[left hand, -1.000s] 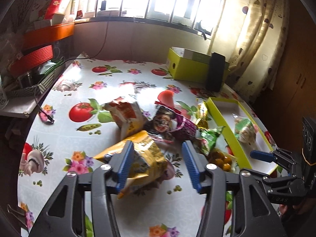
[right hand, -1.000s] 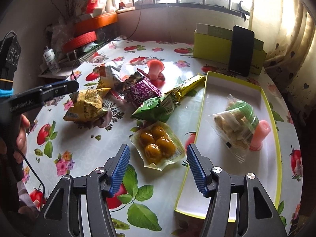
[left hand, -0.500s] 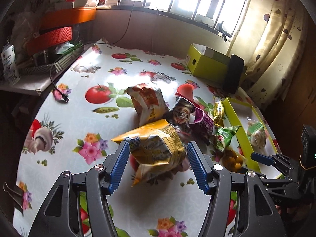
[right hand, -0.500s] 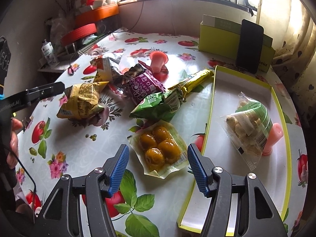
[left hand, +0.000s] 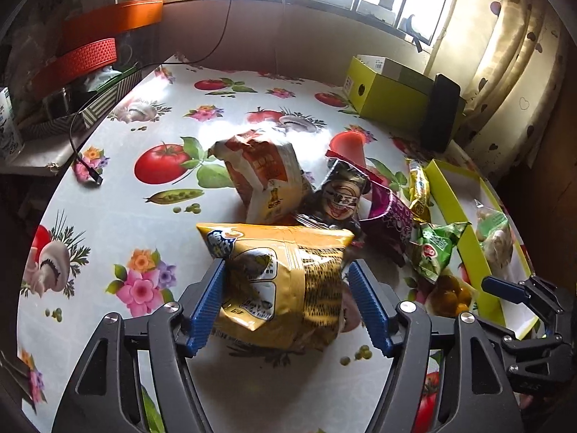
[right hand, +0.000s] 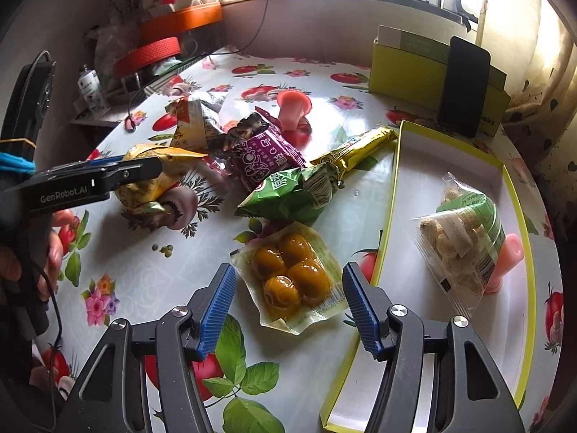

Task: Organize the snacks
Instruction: 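Grasp the yellow chip bag with the left gripper and lift it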

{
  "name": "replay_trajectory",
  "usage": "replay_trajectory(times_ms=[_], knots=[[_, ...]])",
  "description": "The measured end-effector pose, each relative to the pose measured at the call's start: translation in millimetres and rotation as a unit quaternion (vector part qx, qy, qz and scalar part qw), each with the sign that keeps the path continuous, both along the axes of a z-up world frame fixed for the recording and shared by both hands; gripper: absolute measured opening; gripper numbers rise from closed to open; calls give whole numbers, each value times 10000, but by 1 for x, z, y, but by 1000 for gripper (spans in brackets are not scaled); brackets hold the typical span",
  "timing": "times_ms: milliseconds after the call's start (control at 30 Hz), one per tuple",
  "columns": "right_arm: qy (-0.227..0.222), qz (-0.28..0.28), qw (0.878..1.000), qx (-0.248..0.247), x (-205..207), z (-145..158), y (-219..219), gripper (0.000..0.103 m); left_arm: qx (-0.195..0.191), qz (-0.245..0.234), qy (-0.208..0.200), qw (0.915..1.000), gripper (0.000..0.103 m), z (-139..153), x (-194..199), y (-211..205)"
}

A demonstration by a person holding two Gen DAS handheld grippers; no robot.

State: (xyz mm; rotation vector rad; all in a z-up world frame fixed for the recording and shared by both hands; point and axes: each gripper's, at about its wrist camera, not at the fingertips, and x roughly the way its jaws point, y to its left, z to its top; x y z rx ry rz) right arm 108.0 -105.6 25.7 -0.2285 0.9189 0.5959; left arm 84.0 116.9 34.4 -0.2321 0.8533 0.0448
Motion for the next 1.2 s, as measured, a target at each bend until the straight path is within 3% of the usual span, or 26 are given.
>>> replay_trajectory(times_ms=[500, 967, 1200], knots=[[-50, 469, 9986, -219, 6, -9, 8, 63, 672, -340, -35, 9972, 71, -10, 8, -8], [-29, 980, 9904, -976, 25, -22, 27, 67, 331, -473, 186, 9982, 73, -28, 14, 0], [78, 701, 9945, -772, 27, -19, 23, 61, 261, -502, 115, 9983, 70, -28, 10, 0]])
